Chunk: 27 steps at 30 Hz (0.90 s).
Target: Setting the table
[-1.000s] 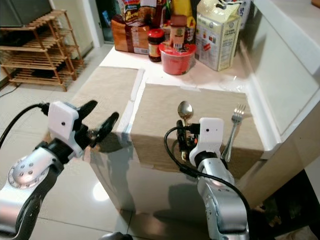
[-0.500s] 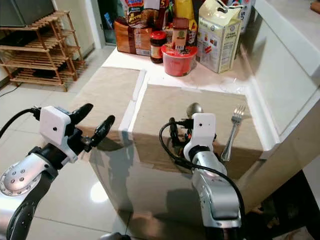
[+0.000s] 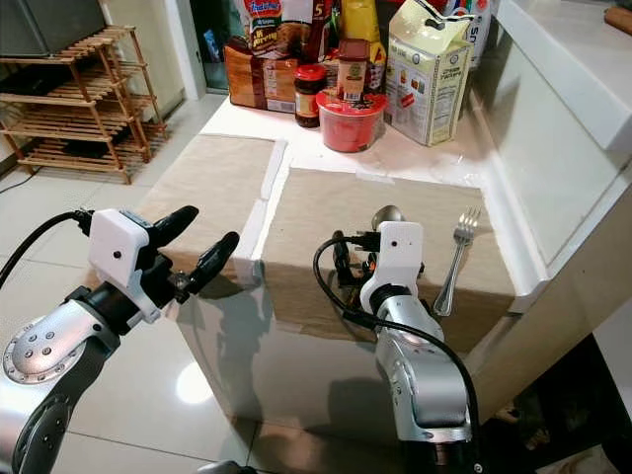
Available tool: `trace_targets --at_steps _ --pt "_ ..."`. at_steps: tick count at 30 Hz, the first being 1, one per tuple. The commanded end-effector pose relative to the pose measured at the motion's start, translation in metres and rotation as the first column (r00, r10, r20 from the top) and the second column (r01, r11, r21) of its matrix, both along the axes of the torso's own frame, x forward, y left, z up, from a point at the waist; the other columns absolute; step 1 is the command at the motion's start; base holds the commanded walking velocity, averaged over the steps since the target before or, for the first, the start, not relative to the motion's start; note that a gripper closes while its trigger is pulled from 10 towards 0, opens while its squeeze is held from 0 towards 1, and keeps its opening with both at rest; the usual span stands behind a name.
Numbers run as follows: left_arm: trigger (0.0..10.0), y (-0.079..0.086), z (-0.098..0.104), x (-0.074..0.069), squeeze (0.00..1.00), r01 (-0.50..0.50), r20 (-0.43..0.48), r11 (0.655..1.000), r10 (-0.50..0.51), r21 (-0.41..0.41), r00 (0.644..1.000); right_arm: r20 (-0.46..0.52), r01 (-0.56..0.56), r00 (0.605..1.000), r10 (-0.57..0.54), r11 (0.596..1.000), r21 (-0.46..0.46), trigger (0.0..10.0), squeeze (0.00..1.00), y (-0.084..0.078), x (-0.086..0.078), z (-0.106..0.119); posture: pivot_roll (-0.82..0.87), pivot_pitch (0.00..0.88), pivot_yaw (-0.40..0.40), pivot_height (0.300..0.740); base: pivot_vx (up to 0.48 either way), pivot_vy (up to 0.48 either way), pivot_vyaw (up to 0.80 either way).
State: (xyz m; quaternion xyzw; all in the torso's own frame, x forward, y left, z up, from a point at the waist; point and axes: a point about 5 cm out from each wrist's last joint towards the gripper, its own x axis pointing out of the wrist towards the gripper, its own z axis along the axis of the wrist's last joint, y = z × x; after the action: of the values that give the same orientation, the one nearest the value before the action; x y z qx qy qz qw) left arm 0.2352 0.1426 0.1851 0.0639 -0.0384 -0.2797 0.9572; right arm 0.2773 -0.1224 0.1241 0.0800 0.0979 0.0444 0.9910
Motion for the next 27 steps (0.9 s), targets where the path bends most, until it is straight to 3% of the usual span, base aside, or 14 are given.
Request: trace_targets --at_steps 1,4,20,27 --pt "10.0 -0.0015 0.0038 0.0016 0.0 0.014 0.002 1.0 -0.014 0.009 1.0 -0.081 0.014 0.997 -0.011 0.999 0.044 0.0 0.0 -0.0016 -0.0032 -0.012 0.13 0.0 0.03 0.74 0.0 0.0 0.0" --pt "10.0 -0.0015 0.0049 0.0041 0.0 0.014 -0.007 1.0 -0.014 0.007 1.0 -0.105 0.023 0.994 -0.014 0.996 0.085 0.0 0.0 -0.0018 -0.0039 -0.0143 0.13 0.0 0.032 0.74 0.0 0.0 0.0" --pt "10.0 -0.0033 0.006 0.0089 0.0 0.005 -0.061 1.0 -0.007 -0.023 0.998 -0.112 0.009 0.994 0.004 0.994 0.108 0.0 0.0 -0.0005 -0.0035 -0.0142 0.13 0.0 0.032 0.74 0.0 0.0 0.0" --pt "10.0 -0.0052 0.0052 0.0094 0.0 0.002 -0.075 1.0 -0.005 -0.031 0.997 -0.061 -0.016 0.998 0.019 0.999 0.052 0.0 0.0 -0.0005 -0.0018 -0.0072 0.13 0.0 0.035 0.74 0.0 0.0 0.0"
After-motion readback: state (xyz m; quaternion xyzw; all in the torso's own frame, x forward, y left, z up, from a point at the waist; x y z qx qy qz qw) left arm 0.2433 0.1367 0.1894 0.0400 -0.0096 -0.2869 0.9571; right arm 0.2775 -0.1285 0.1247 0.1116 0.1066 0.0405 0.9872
